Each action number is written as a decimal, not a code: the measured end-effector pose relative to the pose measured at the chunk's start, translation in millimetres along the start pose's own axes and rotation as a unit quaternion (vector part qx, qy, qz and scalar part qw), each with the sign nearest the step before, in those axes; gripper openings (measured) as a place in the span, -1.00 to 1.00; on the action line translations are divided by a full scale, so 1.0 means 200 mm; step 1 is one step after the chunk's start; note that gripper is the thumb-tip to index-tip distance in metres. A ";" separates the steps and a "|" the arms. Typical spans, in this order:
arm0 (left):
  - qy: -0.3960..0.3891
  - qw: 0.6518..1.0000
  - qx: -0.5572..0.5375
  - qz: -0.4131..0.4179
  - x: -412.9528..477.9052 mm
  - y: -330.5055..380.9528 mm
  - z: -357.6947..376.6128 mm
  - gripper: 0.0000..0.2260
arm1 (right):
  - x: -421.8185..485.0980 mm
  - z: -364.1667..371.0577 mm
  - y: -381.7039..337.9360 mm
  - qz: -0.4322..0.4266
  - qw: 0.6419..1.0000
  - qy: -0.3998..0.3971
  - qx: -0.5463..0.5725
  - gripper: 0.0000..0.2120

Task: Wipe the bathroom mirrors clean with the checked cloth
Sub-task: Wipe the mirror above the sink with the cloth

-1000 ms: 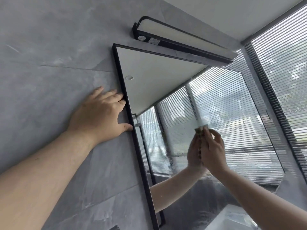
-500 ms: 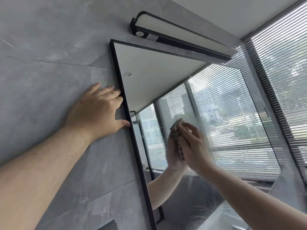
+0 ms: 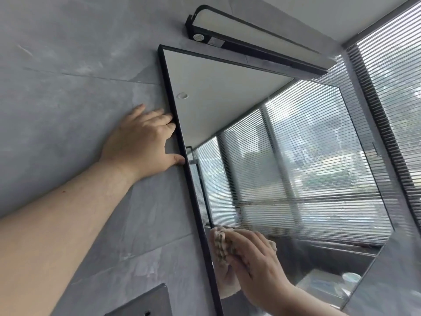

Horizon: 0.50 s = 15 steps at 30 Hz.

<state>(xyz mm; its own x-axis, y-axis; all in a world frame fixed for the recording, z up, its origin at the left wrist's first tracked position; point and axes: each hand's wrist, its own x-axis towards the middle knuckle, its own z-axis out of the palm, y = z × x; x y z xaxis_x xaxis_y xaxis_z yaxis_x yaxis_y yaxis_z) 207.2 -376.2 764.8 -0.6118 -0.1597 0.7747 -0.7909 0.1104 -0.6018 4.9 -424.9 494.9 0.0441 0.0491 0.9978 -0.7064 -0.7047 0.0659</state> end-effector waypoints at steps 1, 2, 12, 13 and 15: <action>0.000 1.000 -0.001 0.000 0.00 0.00 0.00 -0.25 | 0.01 0.00 0.00 -0.003 1.000 -0.004 -0.007 -0.62; 0.001 1.000 -0.003 0.000 0.00 0.00 0.00 -0.25 | 0.03 0.00 -0.01 -0.011 1.000 -0.007 -0.016 -0.63; 0.008 1.000 -0.007 -0.002 0.01 -0.01 0.00 -0.25 | 0.66 0.10 -0.08 -0.015 0.998 0.063 -0.025 -0.68; 0.007 1.000 -0.010 -0.005 0.01 0.00 0.00 -0.24 | 0.76 0.10 -0.08 0.002 0.997 0.071 -0.024 -0.66; 0.005 1.000 -0.016 -0.008 0.00 0.00 0.00 -0.24 | 0.93 0.11 -0.08 0.037 0.996 0.085 -0.020 -0.66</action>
<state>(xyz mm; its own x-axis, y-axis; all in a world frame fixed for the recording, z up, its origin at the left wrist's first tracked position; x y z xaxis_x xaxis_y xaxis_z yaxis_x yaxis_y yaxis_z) 207.0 -375.8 765.7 -0.5986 -0.1520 0.7865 -0.8008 0.1389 -0.5826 39.2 -419.8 680.4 -0.1270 0.1187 0.9848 -0.7303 -0.6830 -0.0119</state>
